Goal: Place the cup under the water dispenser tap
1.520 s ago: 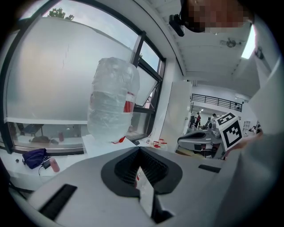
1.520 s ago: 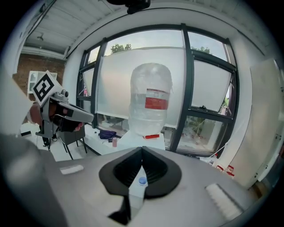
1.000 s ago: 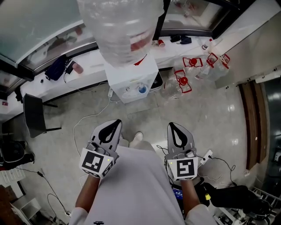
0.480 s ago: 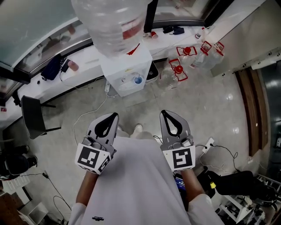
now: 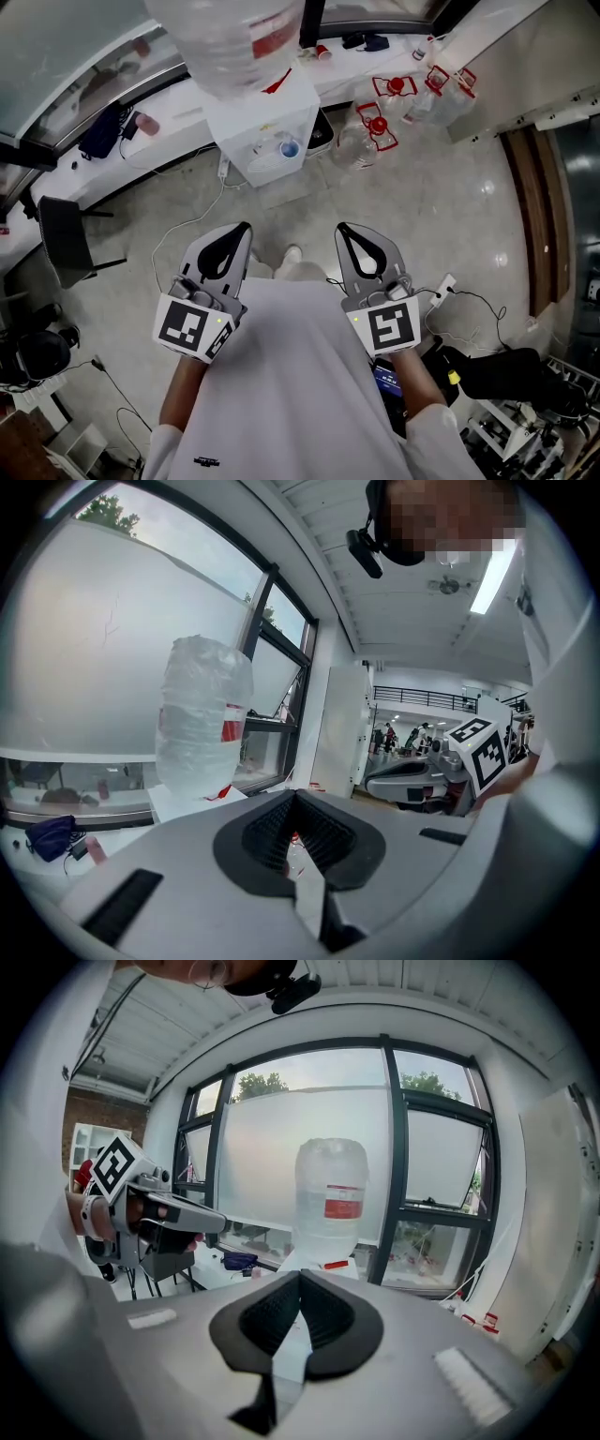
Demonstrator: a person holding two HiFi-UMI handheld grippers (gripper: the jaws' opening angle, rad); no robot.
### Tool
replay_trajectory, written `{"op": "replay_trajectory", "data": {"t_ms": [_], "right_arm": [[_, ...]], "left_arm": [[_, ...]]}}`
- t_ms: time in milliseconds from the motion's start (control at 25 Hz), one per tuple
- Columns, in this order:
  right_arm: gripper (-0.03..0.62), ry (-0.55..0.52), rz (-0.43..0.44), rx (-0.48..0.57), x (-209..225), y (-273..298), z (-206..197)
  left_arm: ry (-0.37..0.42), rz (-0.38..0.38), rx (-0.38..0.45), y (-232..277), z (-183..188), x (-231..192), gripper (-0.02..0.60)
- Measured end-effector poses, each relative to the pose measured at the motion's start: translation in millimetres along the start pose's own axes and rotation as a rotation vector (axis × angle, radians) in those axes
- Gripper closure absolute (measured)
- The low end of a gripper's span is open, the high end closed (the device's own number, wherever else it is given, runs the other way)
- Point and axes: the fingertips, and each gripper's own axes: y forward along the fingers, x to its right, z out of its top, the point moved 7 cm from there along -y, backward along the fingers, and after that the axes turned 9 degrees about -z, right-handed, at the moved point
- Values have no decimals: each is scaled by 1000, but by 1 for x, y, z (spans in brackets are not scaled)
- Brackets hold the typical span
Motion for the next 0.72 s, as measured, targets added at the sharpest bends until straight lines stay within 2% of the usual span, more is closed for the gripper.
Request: {"op": "replay_trajectory", "data": {"t_ms": [720], "right_arm": [[583, 7, 19, -37, 15, 6, -9]], "left_arm": [[-19, -8, -18, 18, -3, 2, 575]]}}
